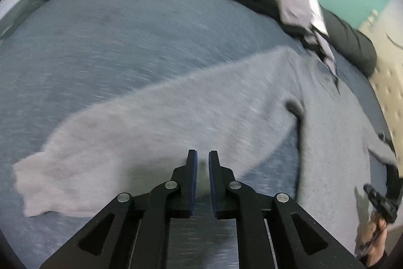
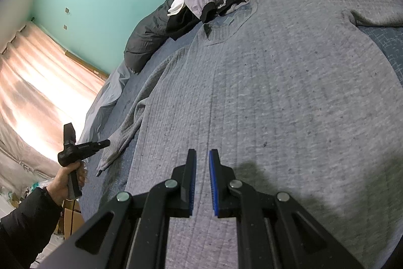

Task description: Fold clothes

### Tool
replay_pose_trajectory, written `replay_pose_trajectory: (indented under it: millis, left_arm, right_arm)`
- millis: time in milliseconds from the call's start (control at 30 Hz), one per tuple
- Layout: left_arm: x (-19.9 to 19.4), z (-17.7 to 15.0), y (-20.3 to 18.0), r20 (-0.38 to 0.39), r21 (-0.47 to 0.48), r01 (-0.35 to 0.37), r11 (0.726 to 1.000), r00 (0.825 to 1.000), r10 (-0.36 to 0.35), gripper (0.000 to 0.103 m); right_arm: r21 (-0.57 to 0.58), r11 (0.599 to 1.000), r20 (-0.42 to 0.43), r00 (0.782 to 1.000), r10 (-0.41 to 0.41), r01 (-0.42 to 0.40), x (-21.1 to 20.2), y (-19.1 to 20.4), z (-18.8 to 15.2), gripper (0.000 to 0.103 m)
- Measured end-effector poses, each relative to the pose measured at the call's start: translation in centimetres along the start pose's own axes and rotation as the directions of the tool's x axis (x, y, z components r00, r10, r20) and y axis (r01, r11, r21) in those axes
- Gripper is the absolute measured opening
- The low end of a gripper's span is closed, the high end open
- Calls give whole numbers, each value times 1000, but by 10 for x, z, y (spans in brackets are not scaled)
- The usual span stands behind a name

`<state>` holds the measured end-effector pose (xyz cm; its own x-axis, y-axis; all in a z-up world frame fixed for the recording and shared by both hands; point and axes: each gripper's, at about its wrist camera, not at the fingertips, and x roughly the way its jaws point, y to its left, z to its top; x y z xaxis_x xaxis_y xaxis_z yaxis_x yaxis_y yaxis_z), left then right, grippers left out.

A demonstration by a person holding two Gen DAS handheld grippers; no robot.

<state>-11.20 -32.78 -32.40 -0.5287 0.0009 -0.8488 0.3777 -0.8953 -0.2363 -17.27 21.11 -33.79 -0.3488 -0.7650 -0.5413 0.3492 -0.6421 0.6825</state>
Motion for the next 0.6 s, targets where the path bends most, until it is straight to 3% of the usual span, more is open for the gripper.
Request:
replay_pose_trajectory:
  millis: [67, 300, 500, 600]
  left_arm:
    - [-6, 3, 28, 15, -46, -43, 998, 999, 43, 34]
    - [-29, -2, 116, 22, -131, -217, 967, 975, 222, 37]
    - [-39, -6, 159, 43, -162, -256, 953, 963, 266, 51]
    - [-34, -8, 161, 36, -142, -240, 960, 968, 247, 53]
  right_arm:
    - [-3, 1000, 0, 1000, 0, 0, 0, 1, 0, 11]
    - [-11, 1000, -10, 1000, -12, 12, 4, 3, -2, 11]
    - [-25, 999, -27, 999, -23, 23, 12, 7, -5, 11]
    - [-29, 999, -33, 999, -30, 29, 14, 7, -7, 11]
